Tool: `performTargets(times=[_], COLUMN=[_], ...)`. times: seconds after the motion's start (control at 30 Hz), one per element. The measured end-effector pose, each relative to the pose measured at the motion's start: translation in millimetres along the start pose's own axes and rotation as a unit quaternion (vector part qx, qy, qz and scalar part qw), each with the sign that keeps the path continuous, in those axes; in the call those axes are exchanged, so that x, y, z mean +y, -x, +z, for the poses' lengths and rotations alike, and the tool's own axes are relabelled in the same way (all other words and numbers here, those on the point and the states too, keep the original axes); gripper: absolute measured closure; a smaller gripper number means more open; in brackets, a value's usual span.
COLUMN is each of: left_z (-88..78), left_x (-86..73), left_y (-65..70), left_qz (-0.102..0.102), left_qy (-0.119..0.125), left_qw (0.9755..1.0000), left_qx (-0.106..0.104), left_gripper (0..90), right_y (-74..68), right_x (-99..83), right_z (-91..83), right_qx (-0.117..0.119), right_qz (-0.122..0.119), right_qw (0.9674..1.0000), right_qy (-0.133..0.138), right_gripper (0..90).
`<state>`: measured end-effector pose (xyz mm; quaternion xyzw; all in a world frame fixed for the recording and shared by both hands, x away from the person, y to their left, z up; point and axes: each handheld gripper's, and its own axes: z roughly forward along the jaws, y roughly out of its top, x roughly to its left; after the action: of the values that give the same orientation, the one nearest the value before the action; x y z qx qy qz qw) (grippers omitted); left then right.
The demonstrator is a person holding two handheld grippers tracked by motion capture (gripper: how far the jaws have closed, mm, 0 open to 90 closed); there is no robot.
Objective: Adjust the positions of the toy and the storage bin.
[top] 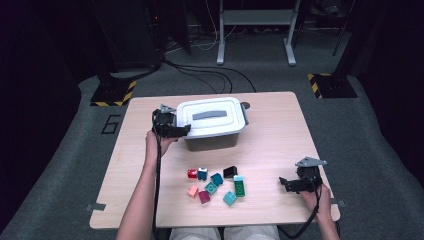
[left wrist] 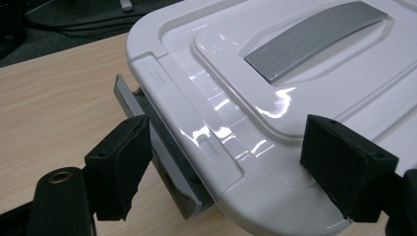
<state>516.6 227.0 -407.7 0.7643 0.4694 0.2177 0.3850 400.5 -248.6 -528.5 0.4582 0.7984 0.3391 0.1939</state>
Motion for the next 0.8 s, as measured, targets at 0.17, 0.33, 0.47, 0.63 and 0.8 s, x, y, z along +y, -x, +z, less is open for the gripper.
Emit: performTargets(times=[0.17,0.33,0.47,0.63,0.8], left_z=[3.0,6.0,9.4,16.1,20.7], left_x=[2.2,4.5,6.8,9.8,12.2], left_y=[6.8,11.2,13.8,18.3,21.4], left_qz=[0.011,0.011,0.018,0.010,0.004], left_qy=[-0.002,-0.005,-0.005,0.001,0.002], left_qw=[0.9999,0.9999,0.9997,0.9995,0.9991], left_qx=[-0.004,-0.012,-0.018,-0.031,-0.042], left_gripper=[19.5,19.4,19.5,19.4,19.4], right_y=[0.1,0.3,0.1,-0.1,-0.2], right_x=[0.0,0.0,-0.1,0.0,0.0], right_z=[0.1,0.2,-0.1,-0.1,-0.1], right_qx=[-0.001,-0.001,-0.001,0.000,0.000], right_qz=[-0.001,-0.002,-0.001,0.000,0.000], right_qw=[1.0000,1.0000,1.0000,1.0000,1.0000], right_qy=[0.000,0.001,0.000,0.000,0.000], right_gripper=[3.1,3.1,3.2,3.3,3.3])
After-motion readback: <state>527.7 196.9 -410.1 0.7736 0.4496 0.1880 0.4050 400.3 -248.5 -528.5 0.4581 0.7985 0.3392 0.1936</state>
